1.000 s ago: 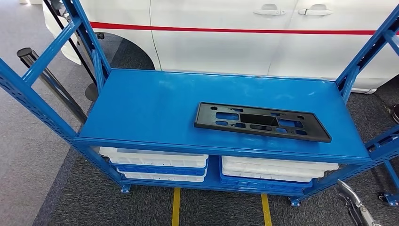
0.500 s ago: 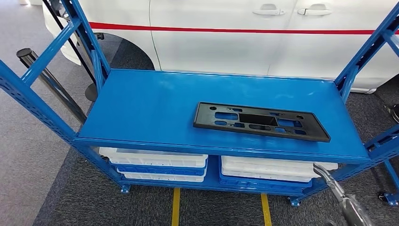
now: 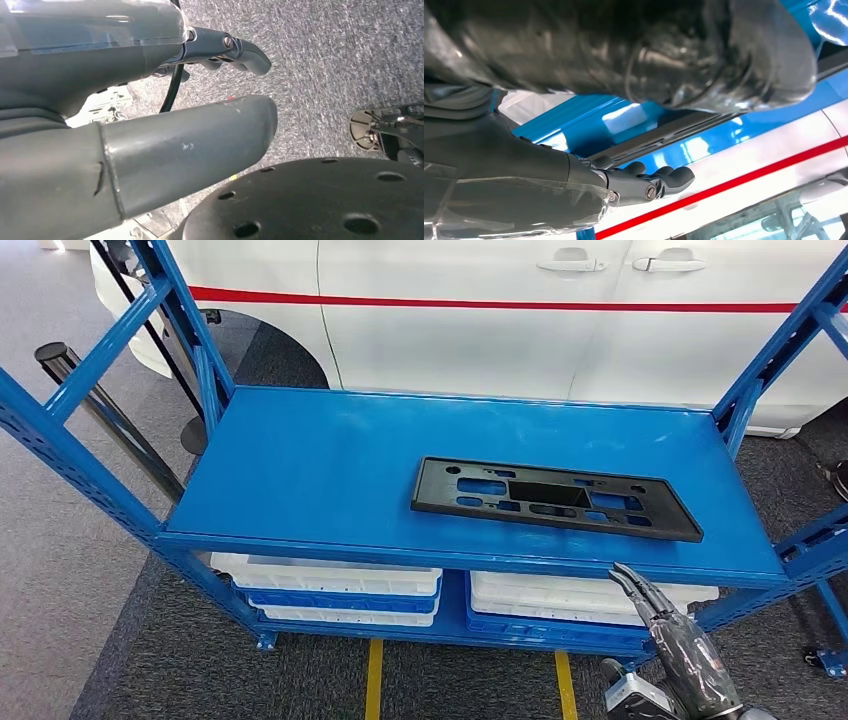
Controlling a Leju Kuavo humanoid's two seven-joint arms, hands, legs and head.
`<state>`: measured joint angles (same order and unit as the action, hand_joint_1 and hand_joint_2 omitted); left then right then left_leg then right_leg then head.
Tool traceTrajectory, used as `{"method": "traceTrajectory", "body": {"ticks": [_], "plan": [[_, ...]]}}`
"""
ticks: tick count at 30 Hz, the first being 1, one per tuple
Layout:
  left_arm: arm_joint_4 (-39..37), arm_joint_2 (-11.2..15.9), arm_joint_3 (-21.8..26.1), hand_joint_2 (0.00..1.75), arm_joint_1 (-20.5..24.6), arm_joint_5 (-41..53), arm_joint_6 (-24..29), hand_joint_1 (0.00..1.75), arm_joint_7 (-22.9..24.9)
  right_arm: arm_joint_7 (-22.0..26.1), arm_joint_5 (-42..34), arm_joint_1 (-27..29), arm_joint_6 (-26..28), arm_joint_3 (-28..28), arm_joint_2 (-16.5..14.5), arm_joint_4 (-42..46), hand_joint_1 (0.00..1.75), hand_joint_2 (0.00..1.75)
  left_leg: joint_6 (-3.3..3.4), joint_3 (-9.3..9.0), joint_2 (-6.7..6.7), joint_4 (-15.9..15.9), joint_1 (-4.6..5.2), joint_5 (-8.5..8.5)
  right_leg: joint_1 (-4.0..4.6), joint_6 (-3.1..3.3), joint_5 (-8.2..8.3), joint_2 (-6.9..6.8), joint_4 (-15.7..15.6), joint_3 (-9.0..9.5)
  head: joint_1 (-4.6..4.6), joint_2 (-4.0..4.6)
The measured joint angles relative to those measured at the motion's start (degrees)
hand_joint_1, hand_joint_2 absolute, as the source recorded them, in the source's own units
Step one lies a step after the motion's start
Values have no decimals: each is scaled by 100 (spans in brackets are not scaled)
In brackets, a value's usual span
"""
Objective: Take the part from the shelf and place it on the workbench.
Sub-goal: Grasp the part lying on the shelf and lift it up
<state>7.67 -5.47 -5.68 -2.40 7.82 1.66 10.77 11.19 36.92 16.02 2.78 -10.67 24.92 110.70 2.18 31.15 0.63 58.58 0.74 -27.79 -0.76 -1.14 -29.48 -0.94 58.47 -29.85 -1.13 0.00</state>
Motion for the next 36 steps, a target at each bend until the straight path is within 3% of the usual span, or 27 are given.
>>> {"method": "traceTrajectory", "body": {"ticks": [12,16,24,36], "plan": [[0,30,-27,0,2,-1,-15,0,11,-89,128,-255,75,-513,-26,-301,0,0,0,4,0,0,0,0,0,0,0,0,0,-2,-1,0],[0,36,-34,0,2,-4,-29,0,16,-128,167,-271,179,-580,-50,-312,0,175,0,4,0,0,0,0,0,0,0,0,0,-1,-1,0],[0,40,-38,0,2,-47,-50,0,16,-170,254,-338,549,-799,-269,-127,0,175,0,3,0,0,0,0,0,1,0,0,1,-2,-1,0],[0,51,-38,0,1,-65,-45,0,17,-182,299,-389,655,-985,-401,1,0,175,0,3,0,0,0,0,-1,0,0,0,0,-1,-1,0]]}}
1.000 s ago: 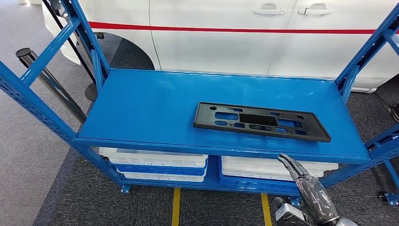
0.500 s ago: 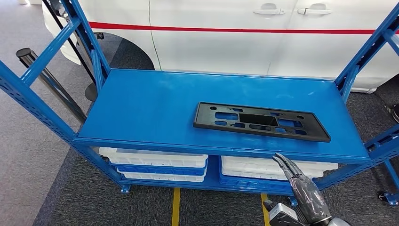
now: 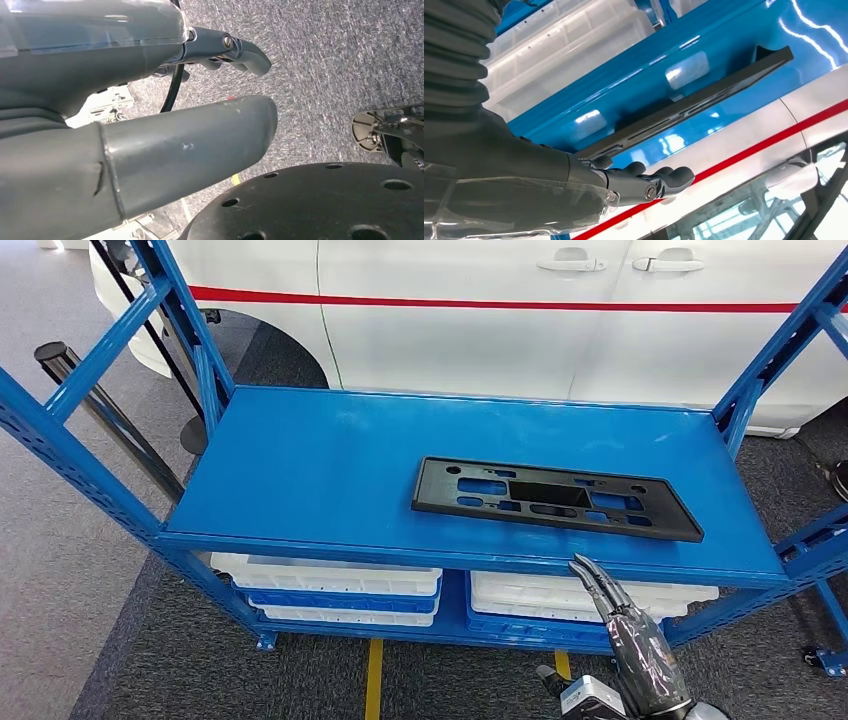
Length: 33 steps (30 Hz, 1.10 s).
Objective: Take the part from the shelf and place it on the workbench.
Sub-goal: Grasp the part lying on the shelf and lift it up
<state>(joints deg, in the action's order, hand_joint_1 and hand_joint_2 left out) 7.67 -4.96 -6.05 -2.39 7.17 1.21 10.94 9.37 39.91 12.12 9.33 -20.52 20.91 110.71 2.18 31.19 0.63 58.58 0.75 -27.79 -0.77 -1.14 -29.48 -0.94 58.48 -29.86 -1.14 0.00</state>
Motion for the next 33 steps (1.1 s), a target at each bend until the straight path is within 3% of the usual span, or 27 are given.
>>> {"method": "traceTrajectory", "body": {"ticks": [9,15,18,33], "plan": [[0,3,-1,0,1,-11,54,0,20,-17,112,-64,155,-68,-37,151,0,175,0,0,0,0,0,0,1,0,0,0,0,-1,0,0],[0,29,-76,0,30,56,45,0,64,-371,2055,-361,650,-329,-143,-33,0,175,-1,-1,-3,0,-1,1,2,1,0,1,3,0,0,0],[0,57,-128,0,45,97,14,0,72,-589,2597,-614,796,-554,-221,-381,0,175,-1,-2,-2,0,-1,3,2,3,2,1,5,0,1,0],[0,87,-350,0,125,212,-116,0,-99,-1042,3086,-1230,793,-1134,-402,-1322,0,175,0,2,-1,0,-1,5,1,5,3,-1,7,-4,0,0]]}}
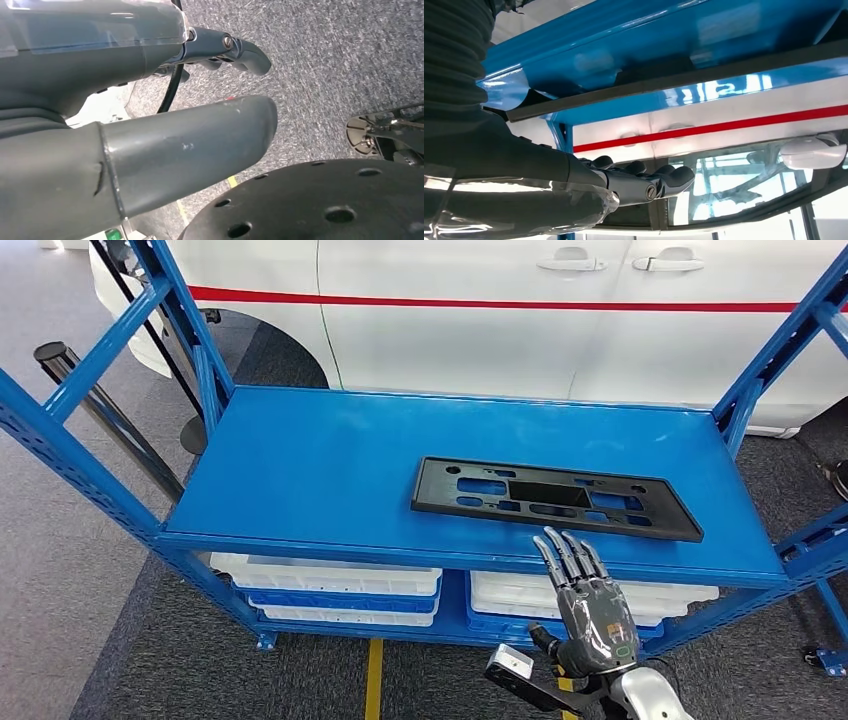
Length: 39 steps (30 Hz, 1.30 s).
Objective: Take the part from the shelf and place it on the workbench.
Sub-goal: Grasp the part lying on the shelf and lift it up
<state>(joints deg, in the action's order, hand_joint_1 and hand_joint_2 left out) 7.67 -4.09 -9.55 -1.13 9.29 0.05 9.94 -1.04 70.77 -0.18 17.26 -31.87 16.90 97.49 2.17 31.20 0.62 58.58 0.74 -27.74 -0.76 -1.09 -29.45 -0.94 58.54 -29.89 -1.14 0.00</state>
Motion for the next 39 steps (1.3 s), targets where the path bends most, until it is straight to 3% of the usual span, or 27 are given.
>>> {"method": "traceTrajectory", "body": {"ticks": [18,25,39], "plan": [[0,4,-103,0,34,127,-9,0,-115,-417,-36,-694,-337,-39,-166,-285,0,175,0,-1,-1,0,0,1,0,0,0,1,2,0,0,0],[0,11,-183,0,42,196,-9,0,-144,-624,16,-959,-386,344,-161,-831,0,175,0,-1,0,3,0,1,-1,-1,2,0,0,0,0,0],[0,17,-220,0,55,214,-1,0,-74,-582,169,-909,-362,1134,-159,-1727,0,175,0,0,-1,3,0,1,0,-1,1,1,1,-4,0,0]]}}
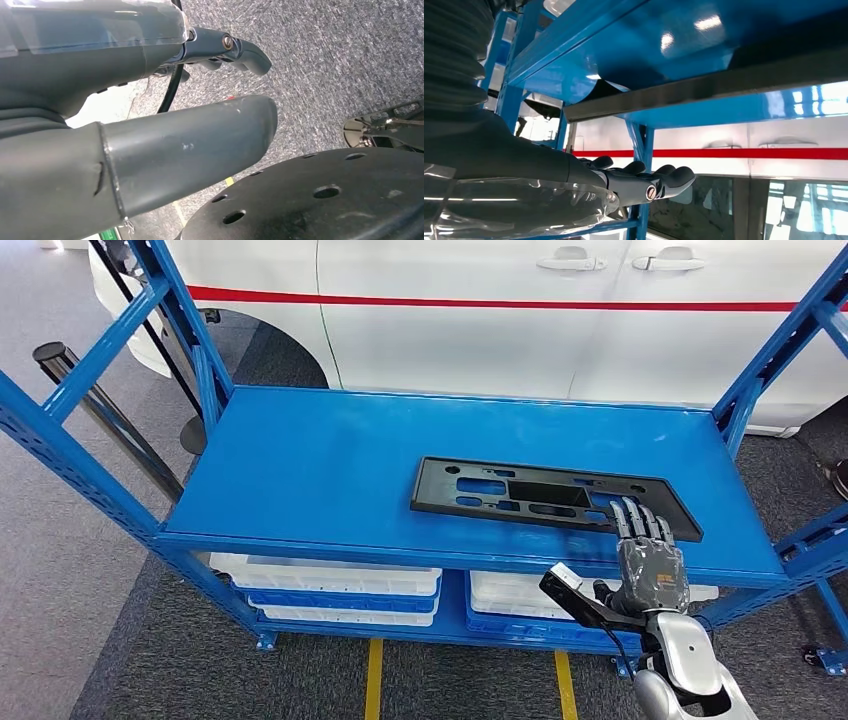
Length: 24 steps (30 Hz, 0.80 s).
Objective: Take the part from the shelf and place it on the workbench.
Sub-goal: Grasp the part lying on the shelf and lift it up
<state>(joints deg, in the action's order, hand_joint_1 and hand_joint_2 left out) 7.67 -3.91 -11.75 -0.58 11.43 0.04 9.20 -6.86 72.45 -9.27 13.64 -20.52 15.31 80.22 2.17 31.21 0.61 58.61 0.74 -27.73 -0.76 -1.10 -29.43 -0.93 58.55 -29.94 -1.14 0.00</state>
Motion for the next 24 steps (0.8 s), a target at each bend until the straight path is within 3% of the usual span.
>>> {"method": "traceTrajectory", "body": {"ticks": [12,24], "plan": [[0,1,-1,0,0,0,24,0,-3,84,-54,9,183,148,-164,-87,0,175,0,3,0,0,0,0,0,0,0,0,2,1,0,0],[0,31,-20,0,9,70,-11,0,-17,-120,-45,-556,-277,104,-416,44,0,175,-1,3,-1,0,0,1,0,0,1,1,3,0,0,0]]}}
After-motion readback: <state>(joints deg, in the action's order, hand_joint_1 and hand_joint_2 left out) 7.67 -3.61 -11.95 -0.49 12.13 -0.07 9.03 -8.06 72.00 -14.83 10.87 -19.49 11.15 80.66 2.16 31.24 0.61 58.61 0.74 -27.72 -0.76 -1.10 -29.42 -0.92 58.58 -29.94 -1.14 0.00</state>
